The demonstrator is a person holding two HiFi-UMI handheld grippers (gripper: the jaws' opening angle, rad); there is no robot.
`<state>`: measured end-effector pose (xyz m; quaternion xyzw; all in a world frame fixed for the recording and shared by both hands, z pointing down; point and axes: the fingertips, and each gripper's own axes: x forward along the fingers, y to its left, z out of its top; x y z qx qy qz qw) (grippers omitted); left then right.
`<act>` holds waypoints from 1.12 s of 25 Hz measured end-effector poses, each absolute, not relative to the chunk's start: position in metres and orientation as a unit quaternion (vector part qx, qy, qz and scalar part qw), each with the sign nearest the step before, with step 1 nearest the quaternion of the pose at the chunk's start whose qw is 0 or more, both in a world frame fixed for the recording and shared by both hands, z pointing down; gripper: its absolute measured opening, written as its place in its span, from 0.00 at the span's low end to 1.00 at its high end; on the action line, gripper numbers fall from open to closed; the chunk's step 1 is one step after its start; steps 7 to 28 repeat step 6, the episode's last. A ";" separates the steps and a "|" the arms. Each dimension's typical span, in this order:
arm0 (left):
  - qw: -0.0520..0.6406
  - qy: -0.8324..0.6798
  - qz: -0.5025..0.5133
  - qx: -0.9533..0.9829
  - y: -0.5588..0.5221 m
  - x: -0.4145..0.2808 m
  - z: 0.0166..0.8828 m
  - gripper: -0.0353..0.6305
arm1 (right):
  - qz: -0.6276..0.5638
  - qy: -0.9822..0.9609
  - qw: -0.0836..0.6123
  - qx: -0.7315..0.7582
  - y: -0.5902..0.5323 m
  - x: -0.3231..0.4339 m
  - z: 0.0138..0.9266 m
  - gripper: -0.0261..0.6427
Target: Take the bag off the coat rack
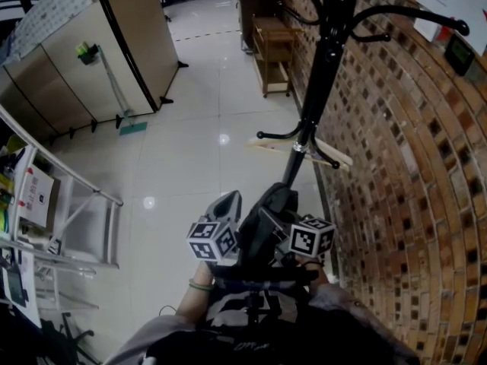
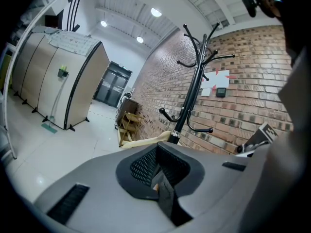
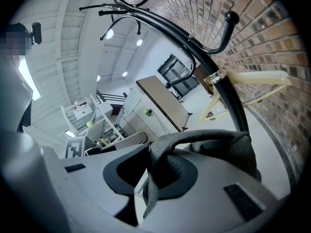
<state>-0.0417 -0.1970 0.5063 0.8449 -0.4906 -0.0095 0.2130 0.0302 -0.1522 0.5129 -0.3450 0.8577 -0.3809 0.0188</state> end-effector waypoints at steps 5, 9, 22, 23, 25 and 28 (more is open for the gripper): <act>0.213 -0.490 -0.009 0.846 -0.197 -0.043 0.505 0.06 | -0.381 0.857 0.016 -0.348 -0.152 0.030 0.511 0.11; 0.213 -0.489 -0.009 0.846 -0.197 -0.043 0.505 0.06 | -0.381 0.856 0.018 -0.349 -0.152 0.030 0.509 0.11; 0.213 -0.489 -0.009 0.846 -0.197 -0.043 0.505 0.06 | -0.381 0.856 0.018 -0.349 -0.152 0.030 0.509 0.11; 0.213 -0.489 -0.009 0.846 -0.197 -0.043 0.505 0.06 | -0.381 0.856 0.018 -0.349 -0.152 0.030 0.509 0.11; 0.213 -0.489 -0.009 0.846 -0.197 -0.043 0.505 0.06 | -0.381 0.856 0.018 -0.349 -0.152 0.030 0.509 0.11; 0.213 -0.489 -0.009 0.846 -0.197 -0.043 0.505 0.06 | -0.381 0.856 0.018 -0.349 -0.152 0.030 0.509 0.11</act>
